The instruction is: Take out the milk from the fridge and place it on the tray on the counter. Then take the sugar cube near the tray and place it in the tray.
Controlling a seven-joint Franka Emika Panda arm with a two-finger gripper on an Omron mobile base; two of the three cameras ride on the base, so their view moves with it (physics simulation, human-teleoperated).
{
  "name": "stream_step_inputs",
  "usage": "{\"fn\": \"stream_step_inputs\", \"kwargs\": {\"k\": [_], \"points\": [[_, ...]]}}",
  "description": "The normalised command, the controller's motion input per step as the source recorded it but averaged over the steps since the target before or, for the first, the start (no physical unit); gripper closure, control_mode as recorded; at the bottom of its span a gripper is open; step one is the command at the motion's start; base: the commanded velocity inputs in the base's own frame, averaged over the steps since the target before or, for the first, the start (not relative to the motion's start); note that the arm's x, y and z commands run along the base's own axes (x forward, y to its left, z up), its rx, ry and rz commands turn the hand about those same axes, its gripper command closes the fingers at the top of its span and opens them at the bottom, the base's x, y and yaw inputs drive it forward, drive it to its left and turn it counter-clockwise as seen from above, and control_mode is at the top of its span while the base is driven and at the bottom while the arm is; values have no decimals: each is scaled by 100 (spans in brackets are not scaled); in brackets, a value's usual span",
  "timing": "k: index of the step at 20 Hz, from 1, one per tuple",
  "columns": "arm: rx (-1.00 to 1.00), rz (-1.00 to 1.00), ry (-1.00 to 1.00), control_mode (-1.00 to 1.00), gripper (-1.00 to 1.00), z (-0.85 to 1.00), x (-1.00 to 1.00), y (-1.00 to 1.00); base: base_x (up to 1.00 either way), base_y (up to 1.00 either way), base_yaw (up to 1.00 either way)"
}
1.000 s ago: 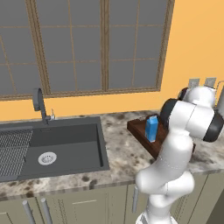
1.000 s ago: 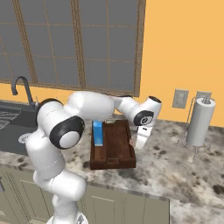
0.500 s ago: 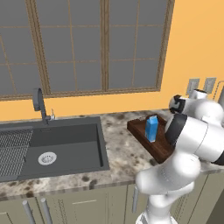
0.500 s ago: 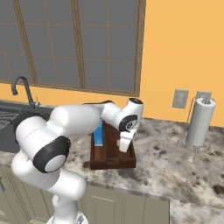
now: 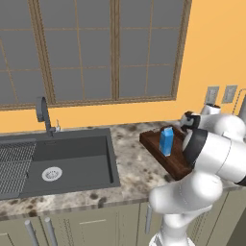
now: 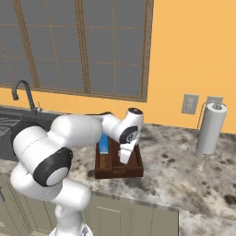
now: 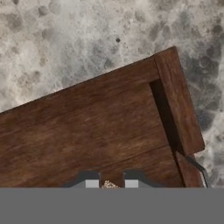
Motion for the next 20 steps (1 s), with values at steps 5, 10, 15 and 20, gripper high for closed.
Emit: {"fn": "stream_step_inputs", "kwargs": {"k": [5,10,15,20], "points": [[1,0,2,-100,100,-20,10,0,0,0,0],[3,0,3,-100,100,-42,28,0,0,0,0],[4,0,3,-100,100,-41,27,0,0,0,0],[1,0,1,-100,-100,15,0,0,0,0,0]]}}
